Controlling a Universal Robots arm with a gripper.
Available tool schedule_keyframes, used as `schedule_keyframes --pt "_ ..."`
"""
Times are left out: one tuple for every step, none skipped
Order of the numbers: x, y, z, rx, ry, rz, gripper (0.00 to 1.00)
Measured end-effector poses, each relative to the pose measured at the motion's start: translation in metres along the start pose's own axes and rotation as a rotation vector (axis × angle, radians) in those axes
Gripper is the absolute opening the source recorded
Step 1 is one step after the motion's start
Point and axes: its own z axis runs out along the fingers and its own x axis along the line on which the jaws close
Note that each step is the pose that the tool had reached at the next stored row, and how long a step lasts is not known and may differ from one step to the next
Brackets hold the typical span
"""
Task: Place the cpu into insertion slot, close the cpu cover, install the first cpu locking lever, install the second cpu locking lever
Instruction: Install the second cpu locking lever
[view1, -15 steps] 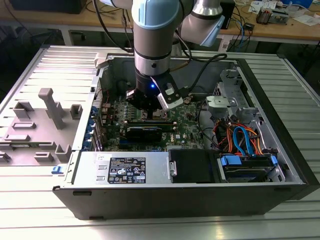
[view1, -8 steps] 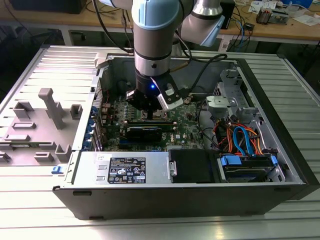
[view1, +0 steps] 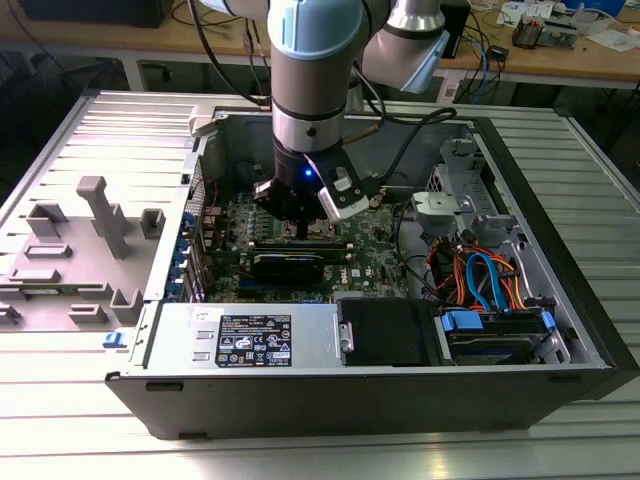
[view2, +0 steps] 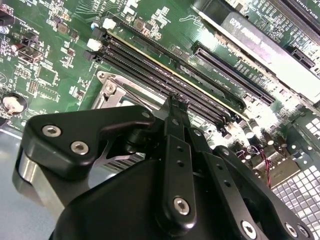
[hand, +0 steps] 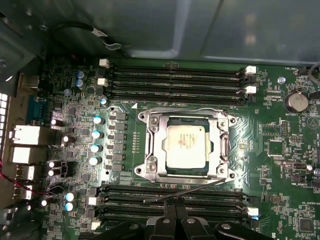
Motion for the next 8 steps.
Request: schedule_keyframes --pt "-0.0001 0.0003 -0.0013 -0.0001 0.0012 0.000 0.11" --pt "-0.0002 0.0010 -0.0054 -0.0003 0.0034 0.000 0.11" --pt "-0.0006 0.0014 -0.0064 -0.0006 0.0051 0.000 0.11" --pt "-0.0011 0.0015 -0.0068 -0.0006 0.0065 0.000 0.11" --pt "-0.0022 0.0016 -0.0069 -0.0006 0.0080 0.001 0.11" --pt "-0.0062 0.0016 -0.0069 -0.0007 0.0104 0.001 0.11" --pt "-0.0091 0.0015 -0.0068 -0.0007 0.0125 0.001 0.11" --pt "-0.0117 0.0014 -0.0056 -0.0011 0.0163 0.001 0.11"
